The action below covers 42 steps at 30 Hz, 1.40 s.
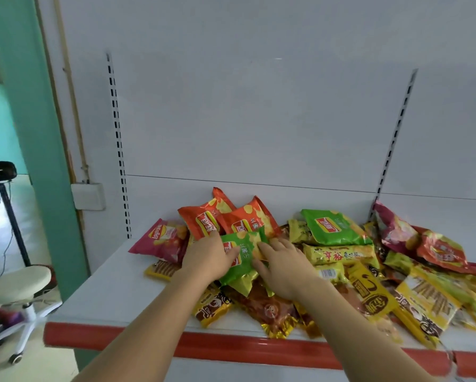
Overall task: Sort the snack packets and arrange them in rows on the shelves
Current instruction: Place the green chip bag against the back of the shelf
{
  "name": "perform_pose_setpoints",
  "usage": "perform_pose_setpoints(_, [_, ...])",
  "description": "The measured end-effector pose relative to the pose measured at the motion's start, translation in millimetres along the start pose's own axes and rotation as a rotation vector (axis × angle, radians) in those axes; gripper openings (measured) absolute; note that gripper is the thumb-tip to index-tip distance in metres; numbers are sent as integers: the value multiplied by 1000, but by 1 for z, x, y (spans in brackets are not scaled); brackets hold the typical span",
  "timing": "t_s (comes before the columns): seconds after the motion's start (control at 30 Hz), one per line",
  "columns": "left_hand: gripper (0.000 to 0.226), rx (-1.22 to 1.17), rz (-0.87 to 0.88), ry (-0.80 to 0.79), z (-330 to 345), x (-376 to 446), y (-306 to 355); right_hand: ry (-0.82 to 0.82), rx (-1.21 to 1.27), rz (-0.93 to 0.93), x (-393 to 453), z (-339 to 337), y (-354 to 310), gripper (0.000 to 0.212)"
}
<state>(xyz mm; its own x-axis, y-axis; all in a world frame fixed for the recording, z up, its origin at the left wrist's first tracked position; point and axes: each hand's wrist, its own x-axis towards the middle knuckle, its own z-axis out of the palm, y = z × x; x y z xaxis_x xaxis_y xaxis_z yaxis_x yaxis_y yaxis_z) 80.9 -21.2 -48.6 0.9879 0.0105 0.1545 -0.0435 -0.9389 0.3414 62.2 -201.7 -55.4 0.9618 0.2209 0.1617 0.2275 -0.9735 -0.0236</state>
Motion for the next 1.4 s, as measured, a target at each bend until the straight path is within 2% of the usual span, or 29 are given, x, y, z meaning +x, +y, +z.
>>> perform_pose_setpoints(0.13, [61, -207, -90, 9, 3, 4, 11, 157, 49, -64, 1, 11, 6, 52])
perform_pose_setpoints(0.3, [78, -453, 73, 208, -10, -5, 23, 391, 261, -79, 1, 6, 20, 52])
perform_pose_setpoints(0.37, [78, -486, 155, 243, -17, -5, 22, 494, 380, -43, 2, -4, 27, 64])
perform_pose_setpoints(0.43, [71, -488, 239, 225, -23, -4, 22, 507, 388, -69, 3, -16, 30, 83])
perform_pose_setpoints(0.5, [59, -489, 311, 204, -28, -1, 23, 433, 355, -125, 3, -28, 29, 89])
perform_pose_setpoints(0.6, [45, -532, 349, 224, -32, 2, 27, 350, 437, -122, 3, -36, 26, 70])
perform_pose_setpoints(0.7, [60, -567, 289, 355, -26, 3, 28, 501, 554, -47, -1, -35, 24, 59])
perform_pose_setpoints(0.77, [66, -686, 191, 299, -23, -1, 31, 570, 673, 19, -6, -35, 21, 60])
perform_pose_setpoints(0.87, [54, -983, 145, 60, -12, -9, 44, 623, 695, 55, -11, -30, 12, 61])
perform_pose_setpoints(0.97, [37, -1073, 161, 72, -4, -6, 57, 580, 638, 68, -17, -26, 7, 60])
perform_pose_setpoints(1.07, [33, -1055, 212, 120, 1, 1, 57, 545, 502, 57, -31, -23, 20, 53])
perform_pose_setpoints(1.17, [37, -1057, 224, 82, 8, 4, 55, 560, 347, 221, -36, -23, 53, 53])
perform_pose_setpoints(1.23, [39, -1055, 216, 56, 14, 4, 57, 474, 248, 348, -31, -25, 76, 62])
perform_pose_setpoints(1.33, [30, -1044, 204, 9, 18, 4, 63, 277, 90, 369, -18, -27, 101, 78])
perform_pose_setpoints(1.4, [29, -1031, 195, -7, 19, 4, 66, 175, 21, 371, -9, -26, 116, 81])
